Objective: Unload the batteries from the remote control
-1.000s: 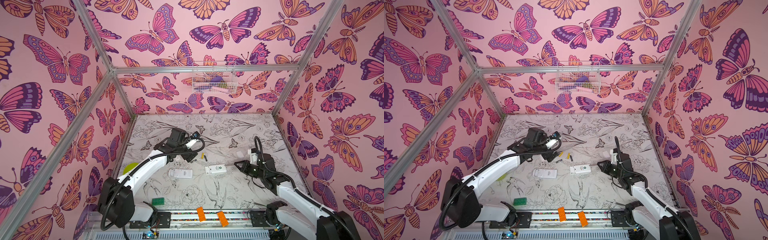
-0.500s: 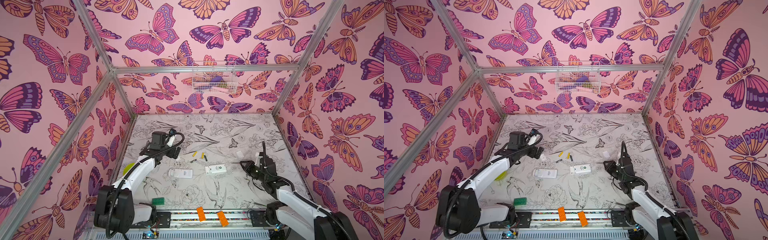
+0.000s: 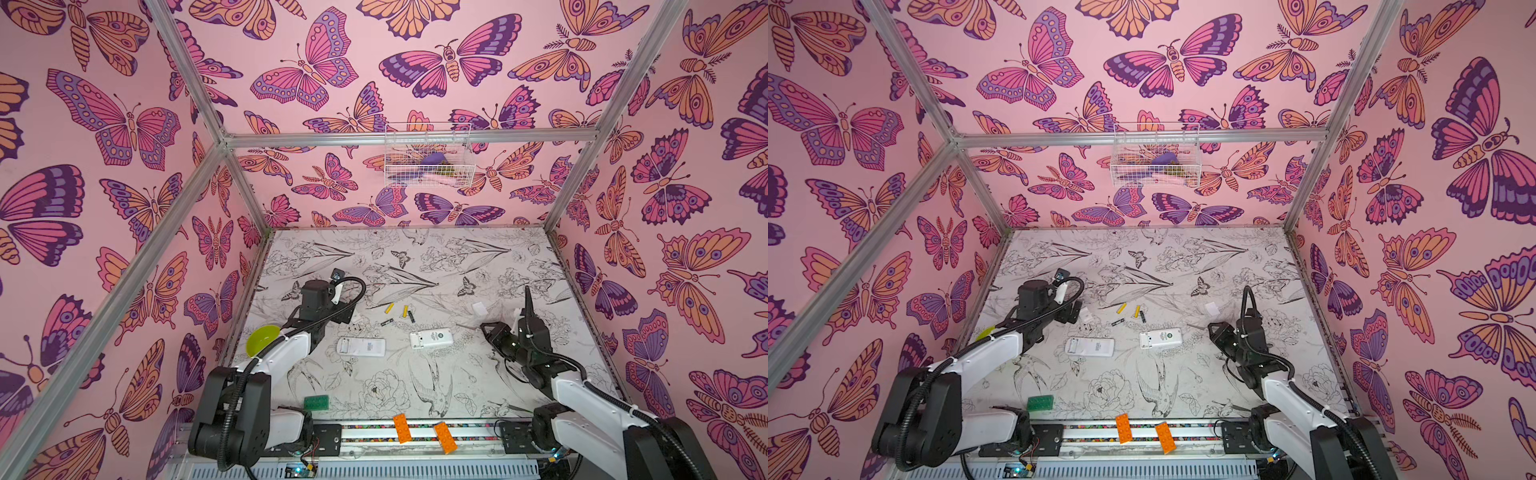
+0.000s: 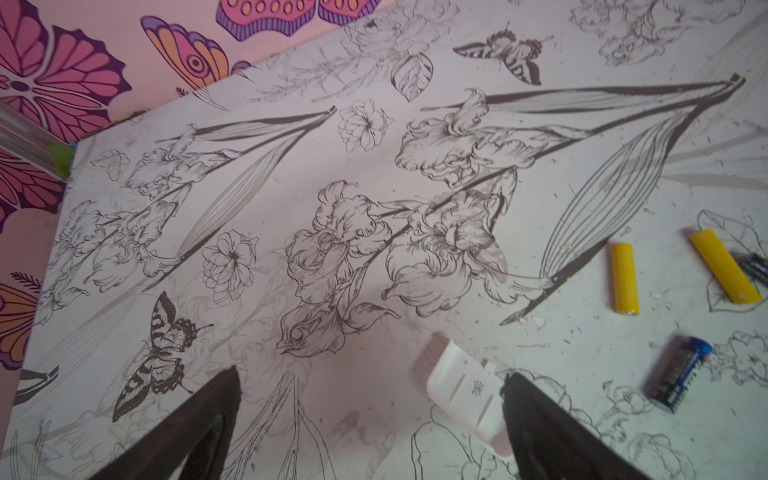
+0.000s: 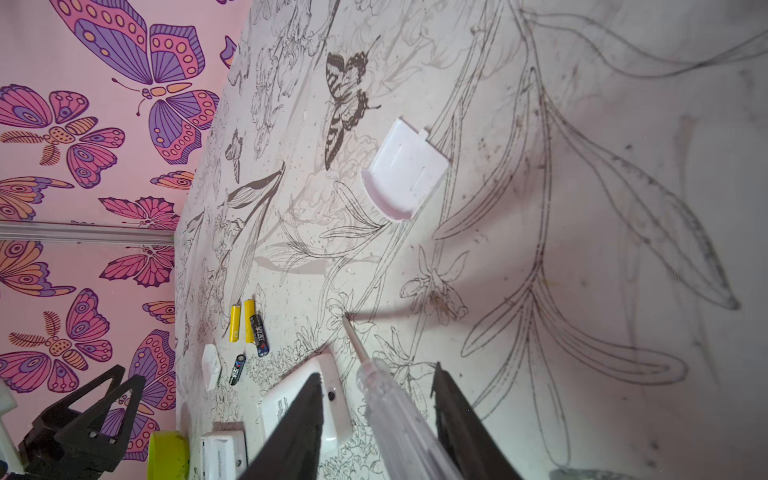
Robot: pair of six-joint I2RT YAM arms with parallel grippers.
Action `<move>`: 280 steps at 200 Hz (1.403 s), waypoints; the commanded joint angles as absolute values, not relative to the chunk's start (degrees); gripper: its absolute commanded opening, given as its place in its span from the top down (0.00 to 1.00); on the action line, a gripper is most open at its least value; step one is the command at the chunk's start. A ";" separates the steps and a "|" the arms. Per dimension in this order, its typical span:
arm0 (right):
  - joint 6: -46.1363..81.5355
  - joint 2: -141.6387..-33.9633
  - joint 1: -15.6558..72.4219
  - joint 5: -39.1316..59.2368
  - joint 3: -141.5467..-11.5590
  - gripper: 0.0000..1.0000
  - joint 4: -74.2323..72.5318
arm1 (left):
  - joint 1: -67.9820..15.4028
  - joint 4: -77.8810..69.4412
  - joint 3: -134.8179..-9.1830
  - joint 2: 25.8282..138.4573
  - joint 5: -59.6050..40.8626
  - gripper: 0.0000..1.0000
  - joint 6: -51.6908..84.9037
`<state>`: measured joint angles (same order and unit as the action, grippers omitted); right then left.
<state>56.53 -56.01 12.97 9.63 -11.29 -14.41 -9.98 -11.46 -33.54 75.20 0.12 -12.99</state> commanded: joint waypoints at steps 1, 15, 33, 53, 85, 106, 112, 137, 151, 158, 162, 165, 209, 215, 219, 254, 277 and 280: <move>54.09 -53.56 12.30 6.33 -11.53 0.52 -8.91 | -9.06 -19.52 -31.07 74.79 1.97 0.00 -10.63; 51.19 -52.38 12.30 5.55 -12.84 0.47 -4.86 | -8.37 -20.96 -30.49 75.01 2.08 0.00 -9.76; 48.38 -51.30 12.28 3.21 -14.24 0.38 0.31 | -7.83 -26.04 -28.39 76.05 1.68 0.01 -9.85; 46.06 -51.05 12.30 1.50 -16.35 0.27 5.63 | -7.42 -28.18 -27.57 76.44 1.52 0.00 -9.25; 41.31 -52.60 12.30 -0.21 -19.54 0.11 10.64 | -7.06 -34.45 -24.98 77.84 2.59 0.00 -9.19; 39.32 -53.84 12.30 -0.01 -22.19 0.08 13.47 | -7.02 -37.34 -23.95 78.06 2.99 0.00 -8.36; 38.68 -54.10 12.29 0.00 -22.85 0.06 13.80 | -6.99 -38.34 -23.63 78.29 2.79 0.00 -8.27; 35.92 -53.98 12.30 -4.25 -25.48 0.05 15.47 | -6.87 -43.51 -21.61 79.93 2.65 0.00 -8.34; 34.58 -52.95 12.30 -7.77 -27.02 0.04 16.38 | -6.89 -46.56 -20.02 80.37 2.58 0.00 -8.44; 32.79 -52.19 12.29 -8.85 -27.79 0.04 16.51 | -6.89 -47.48 -19.49 80.42 2.99 0.01 -8.22; 31.61 -51.71 12.24 -9.51 -28.37 0.04 16.42 | -6.90 -48.01 -19.43 80.54 3.27 0.00 -8.10; 30.65 -51.41 12.29 -10.08 -28.77 0.03 16.32 | -6.91 -48.47 -19.42 80.63 3.45 0.00 -8.01; 13.72 -46.70 12.23 -17.98 -27.88 0.01 6.35 | -6.82 -56.13 -14.67 82.05 5.25 0.01 -7.22; 11.08 -46.34 12.10 -18.44 -27.14 0.00 4.00 | -6.77 -55.87 -14.83 82.09 5.48 0.00 -7.09; 9.38 -46.24 11.97 -18.70 -26.57 0.01 2.16 | -6.75 -55.61 -14.98 82.09 5.72 0.00 -6.96; 2.58 -48.79 8.58 -17.36 -20.93 0.01 -12.10 | -5.72 -56.42 -15.38 83.76 6.94 0.00 -5.15; 3.50 -52.96 4.80 -12.26 -18.70 0.01 -19.26 | -5.48 -57.79 -15.12 85.05 6.86 0.00 -4.86; 3.66 -53.69 4.53 -11.96 -18.45 0.01 -20.04 | -5.45 -57.77 -15.27 85.06 6.86 0.00 -4.79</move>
